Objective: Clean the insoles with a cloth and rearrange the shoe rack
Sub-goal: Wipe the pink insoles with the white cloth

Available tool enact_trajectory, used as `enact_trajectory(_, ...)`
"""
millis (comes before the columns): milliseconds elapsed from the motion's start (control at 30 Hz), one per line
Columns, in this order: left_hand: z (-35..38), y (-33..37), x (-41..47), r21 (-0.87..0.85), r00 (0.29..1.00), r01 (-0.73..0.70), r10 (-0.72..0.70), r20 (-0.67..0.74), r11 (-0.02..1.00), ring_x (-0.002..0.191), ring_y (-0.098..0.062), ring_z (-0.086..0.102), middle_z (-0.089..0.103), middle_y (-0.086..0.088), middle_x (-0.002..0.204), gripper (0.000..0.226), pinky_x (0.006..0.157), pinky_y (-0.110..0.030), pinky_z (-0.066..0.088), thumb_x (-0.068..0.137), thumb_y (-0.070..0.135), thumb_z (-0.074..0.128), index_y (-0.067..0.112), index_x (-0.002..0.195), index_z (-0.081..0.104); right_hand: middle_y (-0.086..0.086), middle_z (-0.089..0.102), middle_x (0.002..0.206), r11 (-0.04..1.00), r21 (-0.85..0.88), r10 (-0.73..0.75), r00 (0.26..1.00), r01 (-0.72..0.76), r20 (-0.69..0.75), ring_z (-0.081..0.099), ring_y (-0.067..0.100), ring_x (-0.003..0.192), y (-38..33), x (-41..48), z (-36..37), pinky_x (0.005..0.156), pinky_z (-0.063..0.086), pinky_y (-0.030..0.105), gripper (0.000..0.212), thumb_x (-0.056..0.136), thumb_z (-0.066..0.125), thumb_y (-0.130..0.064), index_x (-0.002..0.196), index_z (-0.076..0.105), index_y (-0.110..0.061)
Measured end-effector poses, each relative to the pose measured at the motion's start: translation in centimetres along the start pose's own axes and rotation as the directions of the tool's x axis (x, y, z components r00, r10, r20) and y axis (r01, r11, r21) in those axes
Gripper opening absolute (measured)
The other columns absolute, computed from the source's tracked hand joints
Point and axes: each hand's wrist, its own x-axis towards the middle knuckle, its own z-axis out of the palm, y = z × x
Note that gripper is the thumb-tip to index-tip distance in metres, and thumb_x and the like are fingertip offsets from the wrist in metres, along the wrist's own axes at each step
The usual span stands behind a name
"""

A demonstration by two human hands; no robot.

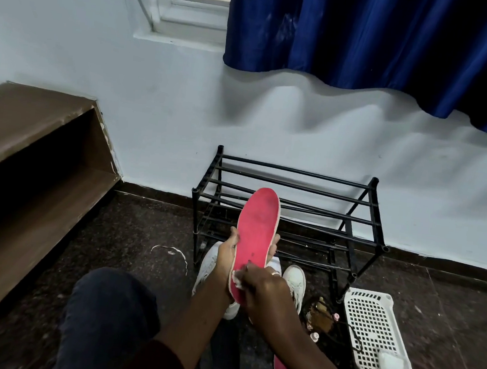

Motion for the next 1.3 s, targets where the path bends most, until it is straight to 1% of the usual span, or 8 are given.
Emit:
enact_trajectory(167, 0.4, -0.9, 0.0, 0.112, 1.0, 0.009, -0.006, -0.029, 0.994, 0.103, -0.034, 0.063, 0.06, -0.026, 0.116, 0.076, 0.083, -0.039, 0.055, 0.091, 0.061, 0.032, -0.003, 0.129, 0.051, 0.005, 0.058, 0.056, 0.986, -0.155, 0.051, 0.997, -0.059, -0.054, 0.054, 0.023, 0.045, 1.7, 3.6, 0.0, 0.049, 0.032, 0.028, 0.018, 0.06, 0.057, 0.006, 0.056, 0.061, -0.012)
enact_trajectory(300, 0.8, -1.5, -0.1, 0.055, 0.999, -0.037, 0.037, 0.003, 0.998, 0.083, -0.027, 0.071, 0.07, -0.018, 0.092, 0.06, 0.069, -0.035, 0.059, 0.09, 0.044, 0.035, -0.002, 0.091, 0.074, 0.007, 0.061, 0.056, 0.977, -0.186, 0.092, 0.994, -0.102, -0.062, 0.056, 0.025, 0.046, 3.0, 6.3, -1.1, 0.043, 0.034, 0.025, 0.012, 0.061, 0.059, 0.001, 0.057, 0.062, -0.01)
enact_trajectory(500, 0.6, -0.4, -0.1, 0.13, 0.999, 0.014, -0.01, -0.03, 0.991, 0.096, -0.031, 0.065, 0.062, -0.023, 0.111, 0.075, 0.087, -0.04, 0.05, 0.094, 0.059, 0.029, -0.003, 0.132, 0.045, 0.006, 0.063, 0.061, 0.993, -0.091, 0.063, 0.988, -0.077, -0.143, 0.057, 0.023, 0.047, 0.8, 3.5, 0.4, 0.05, 0.039, 0.028, 0.021, 0.071, 0.05, 0.001, 0.065, 0.068, -0.008)
enact_trajectory(767, 0.3, -1.2, 0.6, 0.075, 0.998, 0.039, -0.034, -0.062, 0.996, 0.092, -0.032, 0.07, 0.063, -0.022, 0.117, 0.071, 0.076, -0.051, 0.055, 0.094, 0.062, 0.027, 0.006, 0.133, 0.045, 0.001, 0.054, 0.062, 0.999, 0.007, 0.042, 0.996, -0.042, -0.077, 0.051, 0.021, 0.051, 0.7, -1.2, 0.0, 0.049, 0.035, 0.03, 0.015, 0.069, 0.061, 0.003, 0.067, 0.061, -0.013)
enact_trajectory(967, -0.1, -1.0, 0.1, 0.172, 0.992, 0.065, -0.045, -0.118, 0.983, 0.08, -0.029, 0.069, 0.067, -0.02, 0.102, 0.073, 0.077, -0.038, 0.056, 0.092, 0.061, 0.031, -0.003, 0.112, 0.06, -0.001, 0.052, 0.062, 0.988, -0.151, -0.057, 0.992, 0.04, -0.11, 0.044, 0.016, 0.056, 1.3, -0.7, 0.6, 0.051, 0.037, 0.031, 0.013, 0.072, 0.053, -0.008, 0.065, 0.06, -0.016)
enact_trajectory(1100, 0.9, -1.0, -0.8, 0.213, 0.994, 0.033, -0.009, -0.11, 0.976, 0.068, -0.025, 0.069, 0.069, -0.016, 0.077, 0.055, 0.067, -0.033, 0.056, 0.094, 0.041, 0.038, 0.0, 0.084, 0.073, -0.001, 0.056, 0.059, 0.96, -0.276, 0.016, 0.993, -0.049, -0.12, 0.052, 0.023, 0.048, 3.1, 2.9, -0.3, 0.054, 0.031, 0.027, 0.015, 0.067, 0.064, -0.005, 0.06, 0.059, -0.019)
enact_trajectory(1167, 1.0, -1.0, -1.1, 0.267, 0.993, -0.012, 0.043, -0.112, 0.963, 0.059, -0.024, 0.069, 0.07, -0.016, 0.071, 0.042, 0.053, -0.03, 0.057, 0.097, 0.031, 0.038, 0.003, 0.093, 0.068, 0.002, 0.061, 0.057, 0.952, -0.271, 0.099, 0.982, -0.14, -0.16, 0.056, 0.026, 0.048, 4.1, 5.3, -1.5, 0.055, 0.031, 0.029, 0.016, 0.063, 0.066, -0.001, 0.059, 0.063, -0.016)
enact_trajectory(1300, 0.9, -0.6, -2.4, 0.346, 0.996, -0.033, 0.061, -0.07, 0.938, 0.058, -0.029, 0.068, 0.07, -0.02, 0.078, 0.035, 0.053, -0.033, 0.057, 0.101, 0.027, 0.035, 0.005, 0.105, 0.061, 0.016, 0.066, 0.063, 0.911, -0.189, 0.331, 0.923, -0.367, -0.198, 0.062, 0.036, 0.062, 6.2, 9.6, -3.1, 0.058, 0.037, 0.032, 0.018, 0.068, 0.059, 0.007, 0.066, 0.068, -0.009)
